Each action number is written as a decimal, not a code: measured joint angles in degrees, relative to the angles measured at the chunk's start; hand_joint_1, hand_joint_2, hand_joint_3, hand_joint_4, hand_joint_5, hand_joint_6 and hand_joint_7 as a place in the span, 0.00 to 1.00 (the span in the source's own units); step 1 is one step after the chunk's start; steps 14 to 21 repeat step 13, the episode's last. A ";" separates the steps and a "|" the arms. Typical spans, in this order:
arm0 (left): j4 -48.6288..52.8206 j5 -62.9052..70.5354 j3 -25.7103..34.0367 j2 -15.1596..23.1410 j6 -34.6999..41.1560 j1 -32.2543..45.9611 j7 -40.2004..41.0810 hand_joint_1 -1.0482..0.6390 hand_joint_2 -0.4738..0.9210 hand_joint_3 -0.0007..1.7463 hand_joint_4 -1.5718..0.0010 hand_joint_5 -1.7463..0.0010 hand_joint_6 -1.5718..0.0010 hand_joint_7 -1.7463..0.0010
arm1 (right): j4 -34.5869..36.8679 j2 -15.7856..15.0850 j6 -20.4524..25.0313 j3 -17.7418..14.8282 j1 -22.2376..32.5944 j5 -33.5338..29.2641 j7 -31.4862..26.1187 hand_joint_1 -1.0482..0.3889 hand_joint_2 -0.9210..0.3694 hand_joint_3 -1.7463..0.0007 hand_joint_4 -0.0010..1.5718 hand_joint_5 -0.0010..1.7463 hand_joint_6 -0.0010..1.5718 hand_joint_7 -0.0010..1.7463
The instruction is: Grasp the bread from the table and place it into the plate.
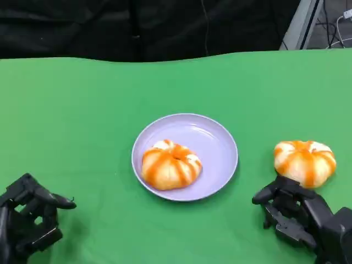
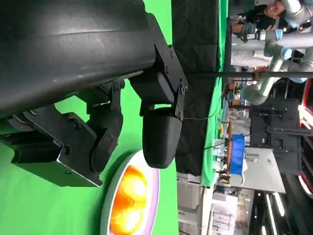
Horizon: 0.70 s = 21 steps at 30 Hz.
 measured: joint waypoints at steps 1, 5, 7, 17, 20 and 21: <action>0.00 0.01 0.00 0.00 -0.14 0.00 0.03 0.66 0.73 0.72 0.42 0.01 0.44 0.13 | 0.00 0.00 0.00 -0.02 0.00 0.03 0.06 0.55 0.00 0.72 0.38 1.00 0.42 0.70; 0.01 0.02 -0.02 0.04 -0.87 0.00 0.03 0.66 0.73 0.72 0.42 0.00 0.44 0.13 | 0.00 -0.02 -0.02 -0.06 0.00 0.00 -0.01 0.55 0.00 0.72 0.38 1.00 0.42 0.70; 0.01 0.04 -0.10 0.10 -0.90 0.00 0.06 0.67 0.73 0.73 0.42 0.01 0.44 0.14 | 0.00 -0.09 -0.02 -0.05 0.00 -0.05 -0.14 0.56 0.00 0.72 0.38 1.00 0.42 0.70; 0.29 0.14 -0.15 0.29 -1.04 0.00 0.21 0.66 0.71 0.74 0.41 0.02 0.43 0.15 | 0.00 -0.11 -0.11 -0.05 0.01 -0.04 -0.08 0.56 0.00 0.72 0.37 1.00 0.43 0.69; 0.29 0.14 -0.15 0.29 -1.04 0.00 0.21 0.66 0.71 0.74 0.41 0.02 0.43 0.15 | 0.00 -0.11 -0.11 -0.05 0.01 -0.04 -0.08 0.56 0.00 0.72 0.37 1.00 0.43 0.69; 0.29 0.14 -0.15 0.29 -1.04 0.00 0.21 0.66 0.71 0.74 0.41 0.02 0.43 0.15 | 0.00 -0.11 -0.11 -0.05 0.01 -0.04 -0.08 0.56 0.00 0.72 0.37 1.00 0.43 0.69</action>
